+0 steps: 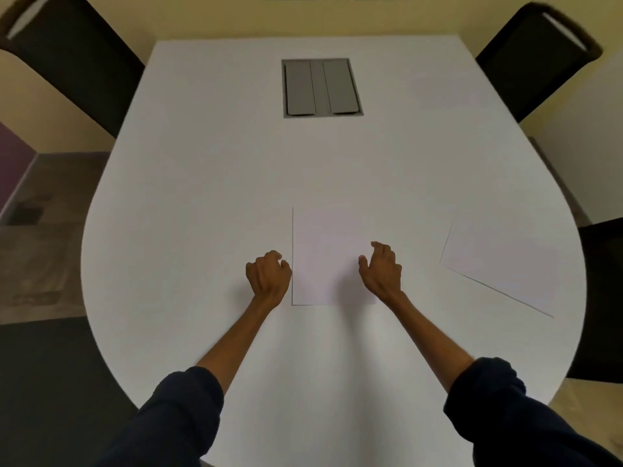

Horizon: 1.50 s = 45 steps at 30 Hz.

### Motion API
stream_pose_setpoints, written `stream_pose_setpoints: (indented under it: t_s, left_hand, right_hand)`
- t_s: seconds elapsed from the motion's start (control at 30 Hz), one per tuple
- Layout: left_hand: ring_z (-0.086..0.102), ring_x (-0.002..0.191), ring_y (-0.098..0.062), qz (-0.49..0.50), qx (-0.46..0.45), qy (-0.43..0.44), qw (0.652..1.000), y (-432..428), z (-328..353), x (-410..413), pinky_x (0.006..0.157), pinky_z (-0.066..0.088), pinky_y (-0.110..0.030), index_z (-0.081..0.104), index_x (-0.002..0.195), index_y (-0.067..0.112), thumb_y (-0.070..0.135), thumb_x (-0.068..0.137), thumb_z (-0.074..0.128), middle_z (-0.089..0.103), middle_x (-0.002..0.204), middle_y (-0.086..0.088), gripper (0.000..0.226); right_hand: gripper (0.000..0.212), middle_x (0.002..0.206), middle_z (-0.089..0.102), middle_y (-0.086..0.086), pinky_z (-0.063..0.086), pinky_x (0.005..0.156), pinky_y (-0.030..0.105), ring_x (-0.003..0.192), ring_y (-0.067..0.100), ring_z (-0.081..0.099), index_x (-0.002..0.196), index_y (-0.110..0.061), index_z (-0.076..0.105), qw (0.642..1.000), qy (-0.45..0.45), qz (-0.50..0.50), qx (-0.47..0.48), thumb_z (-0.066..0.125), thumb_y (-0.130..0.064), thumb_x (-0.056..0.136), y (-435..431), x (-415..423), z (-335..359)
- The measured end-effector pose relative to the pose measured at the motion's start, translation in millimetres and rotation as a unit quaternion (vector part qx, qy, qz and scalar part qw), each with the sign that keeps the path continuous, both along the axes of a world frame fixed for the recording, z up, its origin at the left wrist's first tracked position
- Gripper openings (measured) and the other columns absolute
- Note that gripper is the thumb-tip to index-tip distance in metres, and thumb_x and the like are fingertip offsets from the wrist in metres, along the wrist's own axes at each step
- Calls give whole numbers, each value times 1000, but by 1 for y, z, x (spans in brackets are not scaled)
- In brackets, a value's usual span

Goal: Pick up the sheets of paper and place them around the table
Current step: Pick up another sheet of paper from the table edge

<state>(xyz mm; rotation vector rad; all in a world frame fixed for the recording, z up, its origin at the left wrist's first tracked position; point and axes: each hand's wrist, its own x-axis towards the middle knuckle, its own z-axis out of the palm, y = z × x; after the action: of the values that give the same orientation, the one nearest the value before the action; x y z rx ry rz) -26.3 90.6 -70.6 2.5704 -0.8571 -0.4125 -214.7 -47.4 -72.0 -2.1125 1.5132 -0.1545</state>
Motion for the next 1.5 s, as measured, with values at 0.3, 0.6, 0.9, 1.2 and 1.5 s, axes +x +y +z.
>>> stream_pose_setpoints:
  t_s: [0.3, 0.6, 0.9, 1.2, 1.5]
  left_hand:
    - [46, 131, -34, 33, 43, 140, 989, -33, -59, -7, 104, 41, -43, 46, 139, 1, 37, 94, 59, 48, 140, -18, 60]
    - [38, 134, -31, 75, 40, 147, 985, -55, -71, -26, 96, 46, -42, 42, 143, 5, 28, 92, 62, 46, 139, -16, 60]
    - [51, 124, -27, 95, 0, 99, 991, -52, -76, -36, 90, 49, -38, 49, 137, 9, 10, 86, 67, 51, 134, -9, 54]
    - [69, 95, -28, 180, -91, 117, 972, -54, -70, -34, 90, 51, -41, 70, 103, 8, 23, 89, 69, 75, 101, -9, 20]
    - [67, 92, -25, 220, -184, 195, 938, -48, -32, -24, 84, 55, -37, 68, 105, 7, 28, 93, 64, 72, 100, -9, 24]
  right_hand:
    - [63, 141, 41, 15, 38, 101, 48, 133, 33, 38, 140, -3, 37, 992, 50, -59, 99, 55, -41, 93, -14, 0, -57]
    - [68, 133, 45, 12, 41, 93, 47, 126, 31, 40, 135, -8, 43, 991, 47, -99, 77, 69, -43, 83, -19, 16, -76]
    - [57, 126, 48, 9, 45, 87, 43, 119, 29, 46, 125, -10, 46, 988, -32, -131, 70, 73, -17, 76, -16, 18, -76]
    - [18, 96, 65, 1, 42, 70, 27, 80, 18, 59, 104, -12, 58, 971, -140, -186, 59, 64, -16, 87, -26, 12, -69]
    - [23, 101, 70, 7, 48, 81, 29, 92, 23, 64, 107, -5, 67, 912, -283, -277, 105, 62, -22, 93, -24, 14, -41]
